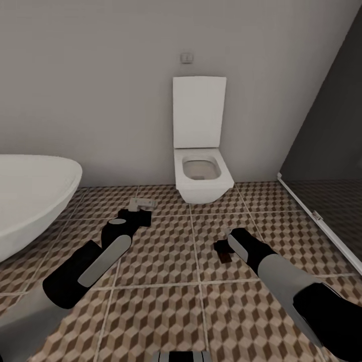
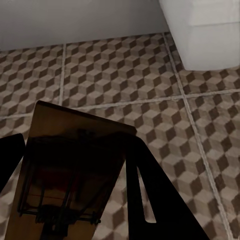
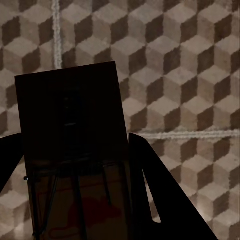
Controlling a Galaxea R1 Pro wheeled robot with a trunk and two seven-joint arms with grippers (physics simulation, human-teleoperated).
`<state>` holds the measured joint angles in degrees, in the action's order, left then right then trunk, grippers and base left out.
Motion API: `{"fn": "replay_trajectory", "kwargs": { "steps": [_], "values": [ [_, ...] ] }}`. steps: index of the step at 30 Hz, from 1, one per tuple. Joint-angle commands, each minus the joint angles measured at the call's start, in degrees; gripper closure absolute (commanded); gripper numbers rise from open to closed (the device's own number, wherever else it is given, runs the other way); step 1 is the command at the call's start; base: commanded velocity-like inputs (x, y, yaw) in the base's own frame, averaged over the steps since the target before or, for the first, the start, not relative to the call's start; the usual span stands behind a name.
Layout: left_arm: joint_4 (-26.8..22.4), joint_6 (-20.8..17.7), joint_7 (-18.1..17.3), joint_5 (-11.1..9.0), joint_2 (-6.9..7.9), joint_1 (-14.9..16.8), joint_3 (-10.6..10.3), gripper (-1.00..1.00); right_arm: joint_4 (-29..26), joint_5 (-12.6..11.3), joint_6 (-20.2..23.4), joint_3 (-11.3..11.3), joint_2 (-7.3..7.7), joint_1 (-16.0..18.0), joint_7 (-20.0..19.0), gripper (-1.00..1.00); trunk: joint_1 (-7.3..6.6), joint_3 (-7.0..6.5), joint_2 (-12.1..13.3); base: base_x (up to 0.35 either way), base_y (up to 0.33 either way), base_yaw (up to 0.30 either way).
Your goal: Take the four mousetraps from the cabinet in the bathroom and place them on the bathroom floor. Make sure all four end up on the same floor surface, and ensure that at least two of them are either under or directly next to the same bathroom sink.
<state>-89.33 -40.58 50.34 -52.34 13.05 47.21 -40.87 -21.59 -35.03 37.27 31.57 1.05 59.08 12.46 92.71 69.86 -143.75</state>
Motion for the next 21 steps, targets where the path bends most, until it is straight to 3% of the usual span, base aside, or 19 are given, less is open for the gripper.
{"fn": "replay_trajectory", "kwargs": {
  "steps": [1, 11, 21],
  "values": [
    [-0.1, 0.0, 0.5, -0.5, 0.04, 0.1, -0.1, 1.0, -0.1, -0.8, 0.2, 0.4, 0.12, 0.0, 0.5, 1.0, 0.0, 0.05, 0.0, 0.127, 0.103, 0.0],
    [-0.1, 0.0, 0.5, -0.5, 0.04, 0.1, -0.1, 1.0, 0.0, -0.7, 0.5, 0.3, 1.1, 0.0, 0.5, 1.0, 0.0, 0.05, 0.0, 0.163, 0.193, 0.0],
    [0.0, 0.0, 0.5, -0.5, 0.04, 0.1, -0.1, 1.0, 1.5, -0.8, 0.5, 0.4, 1.51, 0.1, 0.5, 1.0, 0.0, 0.05, 0.0, 0.124, 0.05, 0.0]
  ]
}}
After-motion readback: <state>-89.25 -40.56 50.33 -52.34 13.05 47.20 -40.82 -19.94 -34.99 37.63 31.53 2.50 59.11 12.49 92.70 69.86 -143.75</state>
